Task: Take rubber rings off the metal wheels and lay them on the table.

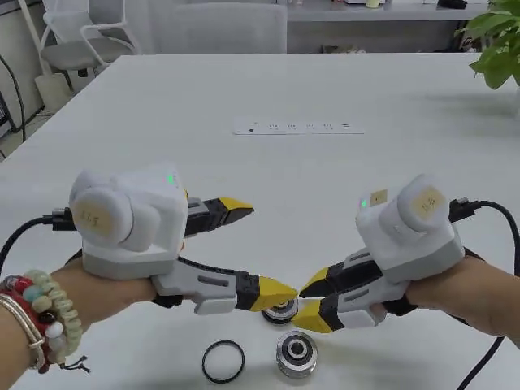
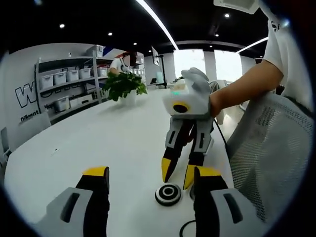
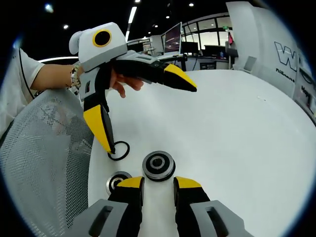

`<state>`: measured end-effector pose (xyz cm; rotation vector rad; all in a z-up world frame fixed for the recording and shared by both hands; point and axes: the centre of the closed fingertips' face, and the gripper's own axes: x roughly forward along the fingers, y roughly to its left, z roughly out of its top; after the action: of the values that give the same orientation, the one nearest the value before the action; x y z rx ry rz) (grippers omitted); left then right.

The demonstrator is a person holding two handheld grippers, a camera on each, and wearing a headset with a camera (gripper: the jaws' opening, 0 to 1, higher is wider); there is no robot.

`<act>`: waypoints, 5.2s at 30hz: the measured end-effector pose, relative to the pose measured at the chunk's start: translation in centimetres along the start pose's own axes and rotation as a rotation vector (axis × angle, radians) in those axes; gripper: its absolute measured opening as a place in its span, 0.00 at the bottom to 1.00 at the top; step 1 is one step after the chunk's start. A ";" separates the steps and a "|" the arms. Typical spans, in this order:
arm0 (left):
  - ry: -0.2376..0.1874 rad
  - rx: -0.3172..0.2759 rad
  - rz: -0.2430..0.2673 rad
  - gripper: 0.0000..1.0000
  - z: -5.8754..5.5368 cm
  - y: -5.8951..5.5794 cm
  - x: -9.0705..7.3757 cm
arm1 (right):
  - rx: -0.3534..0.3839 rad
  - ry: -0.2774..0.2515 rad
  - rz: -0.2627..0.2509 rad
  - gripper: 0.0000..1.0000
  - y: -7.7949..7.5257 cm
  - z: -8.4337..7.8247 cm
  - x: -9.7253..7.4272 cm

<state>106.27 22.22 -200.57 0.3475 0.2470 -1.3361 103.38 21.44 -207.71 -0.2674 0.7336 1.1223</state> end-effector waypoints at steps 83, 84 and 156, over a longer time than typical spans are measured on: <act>0.144 -0.033 -0.050 0.08 -5.0 -2.3 2.0 | 0.303 -0.029 -0.071 0.00 -1.8 1.2 -0.7; 0.143 -0.032 -0.049 0.08 -5.0 -2.3 2.0 | 0.305 -0.022 -0.068 0.00 -1.9 1.2 -0.8; 0.081 -0.095 -0.099 0.28 -0.7 -2.0 0.3 | 0.486 -0.071 -0.090 0.00 -2.2 2.2 -1.2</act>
<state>104.40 21.83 -201.51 0.3131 0.3983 -1.4036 105.96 20.85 -205.68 0.1495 0.8961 0.8327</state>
